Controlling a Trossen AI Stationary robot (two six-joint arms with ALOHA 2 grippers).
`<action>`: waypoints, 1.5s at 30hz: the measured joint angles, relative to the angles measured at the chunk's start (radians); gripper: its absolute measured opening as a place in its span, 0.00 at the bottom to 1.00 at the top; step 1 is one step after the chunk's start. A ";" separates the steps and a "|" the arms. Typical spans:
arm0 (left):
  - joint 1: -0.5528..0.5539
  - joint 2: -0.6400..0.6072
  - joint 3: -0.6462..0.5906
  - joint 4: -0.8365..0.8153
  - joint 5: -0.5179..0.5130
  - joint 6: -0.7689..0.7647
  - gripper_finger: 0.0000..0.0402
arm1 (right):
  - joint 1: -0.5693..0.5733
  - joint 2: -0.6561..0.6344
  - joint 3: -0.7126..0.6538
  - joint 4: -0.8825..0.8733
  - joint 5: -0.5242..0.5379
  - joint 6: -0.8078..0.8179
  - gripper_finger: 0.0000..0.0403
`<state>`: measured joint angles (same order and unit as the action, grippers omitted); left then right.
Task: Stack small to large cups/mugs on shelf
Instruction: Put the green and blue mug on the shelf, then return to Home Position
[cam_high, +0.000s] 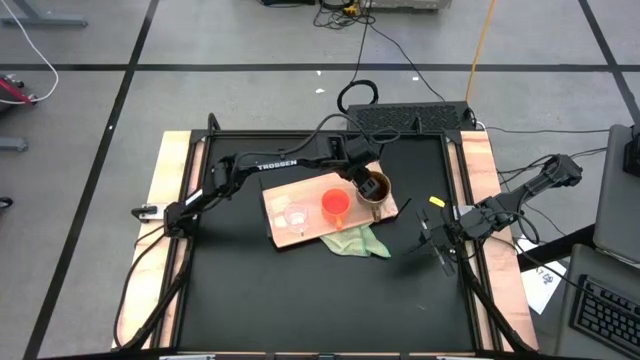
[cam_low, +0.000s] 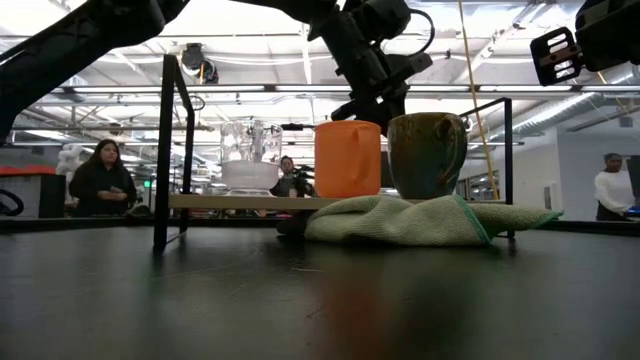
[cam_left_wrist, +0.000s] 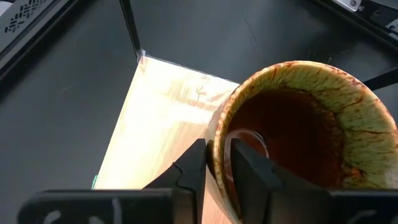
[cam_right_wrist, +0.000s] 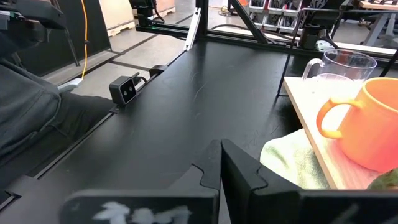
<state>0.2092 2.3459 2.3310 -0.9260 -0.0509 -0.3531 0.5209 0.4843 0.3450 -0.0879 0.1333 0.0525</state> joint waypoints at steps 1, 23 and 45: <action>-0.001 0.000 0.000 0.000 0.000 0.000 0.19 | 0.000 0.000 0.000 0.000 0.000 0.002 0.00; -0.011 -0.083 0.000 0.004 -0.040 0.042 0.21 | 0.000 0.000 -0.018 0.008 -0.005 0.016 0.00; -0.410 -0.542 0.000 -0.398 -0.487 0.147 0.00 | 0.000 -0.075 -0.031 0.067 -0.003 -0.028 0.00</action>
<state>-0.2008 1.8041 2.3314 -1.3244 -0.5382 -0.2058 0.5209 0.4089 0.3138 -0.0213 0.1303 0.0246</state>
